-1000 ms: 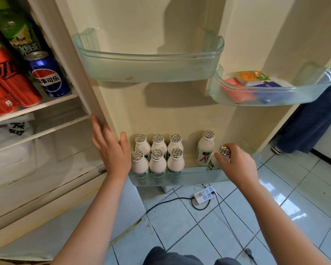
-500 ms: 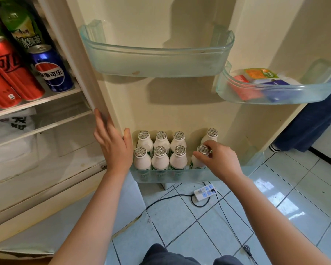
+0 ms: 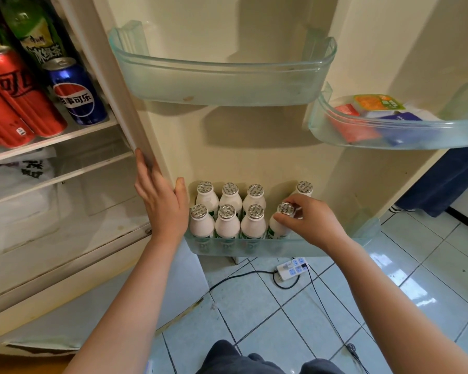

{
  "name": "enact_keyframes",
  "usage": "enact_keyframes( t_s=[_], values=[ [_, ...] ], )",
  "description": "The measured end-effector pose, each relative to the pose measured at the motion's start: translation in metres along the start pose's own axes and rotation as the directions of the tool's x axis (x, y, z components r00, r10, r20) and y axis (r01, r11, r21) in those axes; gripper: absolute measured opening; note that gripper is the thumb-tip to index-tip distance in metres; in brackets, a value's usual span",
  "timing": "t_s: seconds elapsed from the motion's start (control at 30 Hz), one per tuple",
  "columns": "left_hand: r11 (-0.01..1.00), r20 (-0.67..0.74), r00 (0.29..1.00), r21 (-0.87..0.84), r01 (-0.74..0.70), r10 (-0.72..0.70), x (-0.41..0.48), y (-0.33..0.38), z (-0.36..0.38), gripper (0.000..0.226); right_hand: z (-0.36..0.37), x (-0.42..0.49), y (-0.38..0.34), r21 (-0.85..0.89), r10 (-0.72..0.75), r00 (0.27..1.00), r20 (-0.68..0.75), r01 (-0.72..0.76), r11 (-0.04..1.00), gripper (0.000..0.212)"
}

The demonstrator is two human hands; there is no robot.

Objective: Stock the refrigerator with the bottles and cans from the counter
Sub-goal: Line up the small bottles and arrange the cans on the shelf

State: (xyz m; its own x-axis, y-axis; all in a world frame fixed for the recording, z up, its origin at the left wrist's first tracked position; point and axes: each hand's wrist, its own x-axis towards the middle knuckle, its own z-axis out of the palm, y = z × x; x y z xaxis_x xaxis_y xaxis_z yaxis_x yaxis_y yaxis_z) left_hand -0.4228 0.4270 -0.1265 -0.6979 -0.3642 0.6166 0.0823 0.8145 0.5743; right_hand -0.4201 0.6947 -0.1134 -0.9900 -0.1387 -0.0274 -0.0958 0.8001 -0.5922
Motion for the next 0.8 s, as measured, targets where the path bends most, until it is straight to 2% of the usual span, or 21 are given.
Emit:
enact_keyframes(
  t_s=[0.17, 0.27, 0.37, 0.47, 0.57, 0.8],
  values=[
    [1.0, 0.004, 1.0, -0.013, 0.018, -0.018, 0.0, 0.001, 0.001, 0.061, -0.009, -0.001, 0.01, 0.184, -0.011, 0.992, 0.128, -0.013, 0.983, 0.037],
    [1.0, 0.004, 1.0, -0.013, 0.021, -0.021, -0.001, 0.001, 0.002, 0.061, -0.01, -0.005, 0.014, 0.254, -0.013, 0.992, 0.127, -0.02, 0.967, 0.029],
    [1.0, 0.004, 1.0, -0.014, 0.014, -0.013, -0.001, 0.001, 0.002, 0.061, -0.009, -0.012, 0.017, 0.25, 0.006, 0.998, 0.061, -0.021, 0.968, 0.029],
    [1.0, 0.0, 1.0, -0.02, 0.016, -0.016, -0.001, 0.001, 0.001, 0.061, -0.004, -0.017, 0.016, 0.2, 0.078, 0.997, -0.022, -0.072, 0.977, 0.038],
    [1.0, 0.005, 1.0, -0.021, 0.018, -0.018, -0.001, 0.001, 0.002, 0.061, 0.002, -0.018, 0.014, 0.15, 0.085, 0.993, -0.081, -0.073, 0.986, 0.033],
    [0.999, 0.009, 0.999, -0.021, 0.044, -0.044, -0.002, 0.003, 0.001, 0.061, 0.003, -0.014, 0.012, 0.202, -0.014, 0.998, 0.058, 0.002, 0.979, 0.033]
  ],
)
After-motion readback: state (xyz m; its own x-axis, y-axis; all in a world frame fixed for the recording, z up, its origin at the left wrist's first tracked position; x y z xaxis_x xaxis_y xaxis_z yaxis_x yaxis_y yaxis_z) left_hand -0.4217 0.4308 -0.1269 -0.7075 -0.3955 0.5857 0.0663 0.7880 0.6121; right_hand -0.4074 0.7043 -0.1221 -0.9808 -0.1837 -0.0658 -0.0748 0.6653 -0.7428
